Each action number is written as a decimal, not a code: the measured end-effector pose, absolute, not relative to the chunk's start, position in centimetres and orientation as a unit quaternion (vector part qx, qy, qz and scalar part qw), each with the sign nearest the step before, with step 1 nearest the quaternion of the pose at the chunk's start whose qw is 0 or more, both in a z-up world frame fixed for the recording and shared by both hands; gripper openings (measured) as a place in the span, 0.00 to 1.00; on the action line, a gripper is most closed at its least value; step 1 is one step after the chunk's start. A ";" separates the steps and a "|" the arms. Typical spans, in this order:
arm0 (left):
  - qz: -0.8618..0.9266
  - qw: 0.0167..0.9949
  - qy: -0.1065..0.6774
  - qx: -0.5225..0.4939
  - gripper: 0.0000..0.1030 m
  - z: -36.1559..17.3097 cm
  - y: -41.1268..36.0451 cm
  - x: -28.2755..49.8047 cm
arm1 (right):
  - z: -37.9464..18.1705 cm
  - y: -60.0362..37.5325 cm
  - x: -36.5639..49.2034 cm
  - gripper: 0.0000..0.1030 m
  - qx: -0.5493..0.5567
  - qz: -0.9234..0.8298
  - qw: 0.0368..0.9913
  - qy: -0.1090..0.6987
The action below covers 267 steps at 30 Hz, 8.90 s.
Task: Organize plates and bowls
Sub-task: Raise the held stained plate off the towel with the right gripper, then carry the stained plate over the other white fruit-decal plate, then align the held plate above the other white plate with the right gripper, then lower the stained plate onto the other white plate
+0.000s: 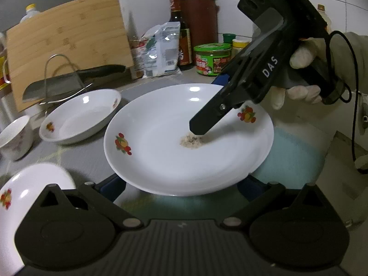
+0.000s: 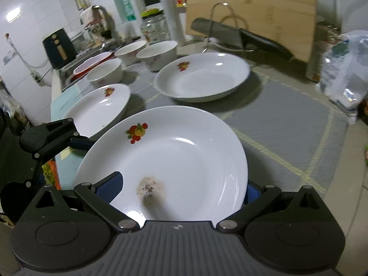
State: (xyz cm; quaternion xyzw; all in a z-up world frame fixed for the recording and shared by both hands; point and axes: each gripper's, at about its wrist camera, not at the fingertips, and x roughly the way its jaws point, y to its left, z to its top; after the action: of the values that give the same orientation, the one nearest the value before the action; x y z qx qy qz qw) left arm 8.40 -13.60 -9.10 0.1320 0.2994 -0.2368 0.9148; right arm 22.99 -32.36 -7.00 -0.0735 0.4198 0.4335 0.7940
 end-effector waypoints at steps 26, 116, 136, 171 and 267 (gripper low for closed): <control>-0.280 0.902 0.298 0.137 0.99 -10.1 -17.1 16.2 | -7.7 -37.3 27.5 1.00 -0.071 0.375 0.829 0.410; -0.220 0.900 0.366 0.084 0.99 -10.3 10.4 6.1 | -9.2 -11.5 16.3 1.00 -0.018 0.330 0.815 0.476; -0.314 0.876 0.343 0.127 0.99 -10.6 11.3 8.8 | -9.7 -9.8 19.8 1.00 -0.028 0.363 0.818 0.446; -0.341 0.867 0.324 0.164 0.99 -10.2 10.8 9.0 | -8.6 -9.7 21.0 1.00 -0.018 0.398 0.792 0.462; -0.385 0.839 0.343 0.171 0.99 -9.4 -14.8 19.1 | -7.5 -37.2 26.9 1.00 -0.007 0.325 0.830 0.452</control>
State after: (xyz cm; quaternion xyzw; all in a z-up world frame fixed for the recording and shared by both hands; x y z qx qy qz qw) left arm 19.07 -14.85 -9.43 0.1708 0.3435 -0.3850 0.8394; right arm 26.87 -37.16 -7.53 -0.0074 0.4523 0.3252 0.8304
